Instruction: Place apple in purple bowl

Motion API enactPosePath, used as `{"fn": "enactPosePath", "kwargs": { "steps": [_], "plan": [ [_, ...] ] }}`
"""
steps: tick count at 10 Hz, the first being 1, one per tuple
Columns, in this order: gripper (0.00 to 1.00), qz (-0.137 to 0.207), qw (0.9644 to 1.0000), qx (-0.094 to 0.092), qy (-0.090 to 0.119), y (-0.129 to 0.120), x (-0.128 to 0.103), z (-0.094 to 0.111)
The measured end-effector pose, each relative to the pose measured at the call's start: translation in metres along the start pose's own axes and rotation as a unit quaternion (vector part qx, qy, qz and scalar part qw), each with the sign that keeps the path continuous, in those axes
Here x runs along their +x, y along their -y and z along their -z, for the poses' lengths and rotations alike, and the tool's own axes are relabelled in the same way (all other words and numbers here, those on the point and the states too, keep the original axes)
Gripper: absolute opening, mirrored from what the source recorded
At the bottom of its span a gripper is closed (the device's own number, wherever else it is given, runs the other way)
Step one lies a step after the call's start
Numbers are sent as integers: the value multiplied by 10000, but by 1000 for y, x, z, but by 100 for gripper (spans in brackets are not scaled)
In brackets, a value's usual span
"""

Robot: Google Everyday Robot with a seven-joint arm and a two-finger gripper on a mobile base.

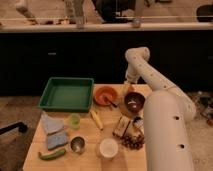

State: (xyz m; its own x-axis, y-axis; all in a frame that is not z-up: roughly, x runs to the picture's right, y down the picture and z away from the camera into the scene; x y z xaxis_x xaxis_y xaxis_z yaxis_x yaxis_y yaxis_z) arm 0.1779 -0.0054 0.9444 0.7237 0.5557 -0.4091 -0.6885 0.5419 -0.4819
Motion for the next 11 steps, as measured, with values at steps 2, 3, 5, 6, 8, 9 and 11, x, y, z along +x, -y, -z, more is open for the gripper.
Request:
{"fn": "enactPosePath", "kwargs": {
  "steps": [2,3,5,6,8,9,11],
  "plan": [
    [80,4,10000,-73,-7,2,-1,-8],
    [80,4,9999,-113,-30,3,0,-13],
    [80,-97,9999,-113,-49,4,-1,-18],
    [80,-279,9995,-93,-63,5,0,-19],
    [80,-630,9980,-11,-76,7,2,-20],
    [80,-888,9960,56,-83,7,1,-20],
    [80,-1184,9928,138,-100,8,3,-21]
  ]
}}
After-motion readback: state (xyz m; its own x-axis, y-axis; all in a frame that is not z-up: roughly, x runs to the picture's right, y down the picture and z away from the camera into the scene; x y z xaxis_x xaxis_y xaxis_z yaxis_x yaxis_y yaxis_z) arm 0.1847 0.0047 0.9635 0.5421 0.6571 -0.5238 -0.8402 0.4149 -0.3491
